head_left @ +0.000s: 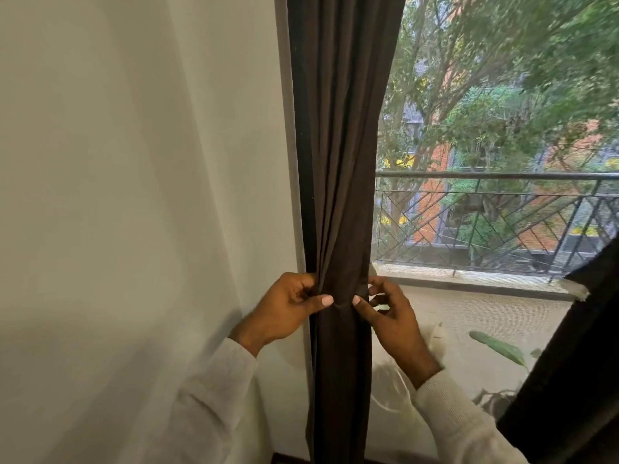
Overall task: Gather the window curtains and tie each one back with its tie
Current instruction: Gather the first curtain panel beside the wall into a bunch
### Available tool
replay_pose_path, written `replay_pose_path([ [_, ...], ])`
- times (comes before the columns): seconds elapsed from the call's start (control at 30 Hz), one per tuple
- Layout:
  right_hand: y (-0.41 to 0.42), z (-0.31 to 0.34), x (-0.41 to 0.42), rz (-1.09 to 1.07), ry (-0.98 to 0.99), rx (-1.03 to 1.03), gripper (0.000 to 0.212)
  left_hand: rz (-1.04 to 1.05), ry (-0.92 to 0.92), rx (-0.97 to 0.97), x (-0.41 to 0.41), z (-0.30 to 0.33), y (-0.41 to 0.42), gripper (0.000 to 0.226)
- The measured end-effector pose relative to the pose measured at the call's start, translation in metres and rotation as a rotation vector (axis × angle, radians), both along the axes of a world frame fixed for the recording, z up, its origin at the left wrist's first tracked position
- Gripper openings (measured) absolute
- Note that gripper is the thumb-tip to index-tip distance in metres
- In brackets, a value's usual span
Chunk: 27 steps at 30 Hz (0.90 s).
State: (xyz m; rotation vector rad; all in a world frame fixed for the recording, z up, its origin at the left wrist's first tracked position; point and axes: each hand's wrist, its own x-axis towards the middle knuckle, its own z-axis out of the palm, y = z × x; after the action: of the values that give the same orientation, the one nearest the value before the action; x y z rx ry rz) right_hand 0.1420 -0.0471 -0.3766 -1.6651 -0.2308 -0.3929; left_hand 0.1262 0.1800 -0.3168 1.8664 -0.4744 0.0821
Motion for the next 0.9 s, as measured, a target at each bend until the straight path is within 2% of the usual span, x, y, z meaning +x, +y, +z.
replay_pose_path([
  [0.1, 0.002, -0.001, -0.001, -0.116, -0.1, -0.054, 0.013, 0.115, -0.096, 0.082, 0.003, -0.003, -0.002, 0.004],
  [0.2, 0.005, 0.001, -0.017, -0.254, -0.198, -0.053, 0.008, 0.4, -0.268, 0.146, 0.005, -0.01, -0.012, 0.033],
  [0.3, 0.012, -0.007, -0.036, -0.293, -0.348, -0.209, 0.012, 0.501, -0.378, 0.169, 0.0, -0.012, -0.029, 0.043],
  [0.4, 0.018, -0.024, -0.039, -0.292, -0.462, -0.559, 0.034, 0.498, -0.428, 0.177, -0.004, -0.016, -0.044, 0.041],
  [0.47, 0.02, -0.029, -0.038, -0.293, -0.523, -0.678, 0.042, 0.501, -0.46, 0.204, -0.006, -0.019, -0.051, 0.039],
  [0.6, 0.024, -0.03, -0.042, -0.324, -0.647, -0.737, 0.047, 0.48, -0.442, 0.21, -0.004, -0.018, -0.054, 0.049],
  [0.73, 0.017, -0.032, -0.038, -0.26, -0.644, -0.751, 0.061, 0.245, -0.277, 0.068, -0.003, -0.015, -0.046, 0.039],
  [0.8, 0.012, -0.027, -0.037, -0.181, -0.663, -0.779, 0.065, 0.195, -0.229, 0.032, -0.003, -0.013, -0.041, 0.045],
  [0.9, 0.0, -0.02, -0.035, -0.038, -0.652, -0.739, 0.05, 0.259, -0.284, 0.027, 0.002, -0.011, -0.033, 0.046],
])
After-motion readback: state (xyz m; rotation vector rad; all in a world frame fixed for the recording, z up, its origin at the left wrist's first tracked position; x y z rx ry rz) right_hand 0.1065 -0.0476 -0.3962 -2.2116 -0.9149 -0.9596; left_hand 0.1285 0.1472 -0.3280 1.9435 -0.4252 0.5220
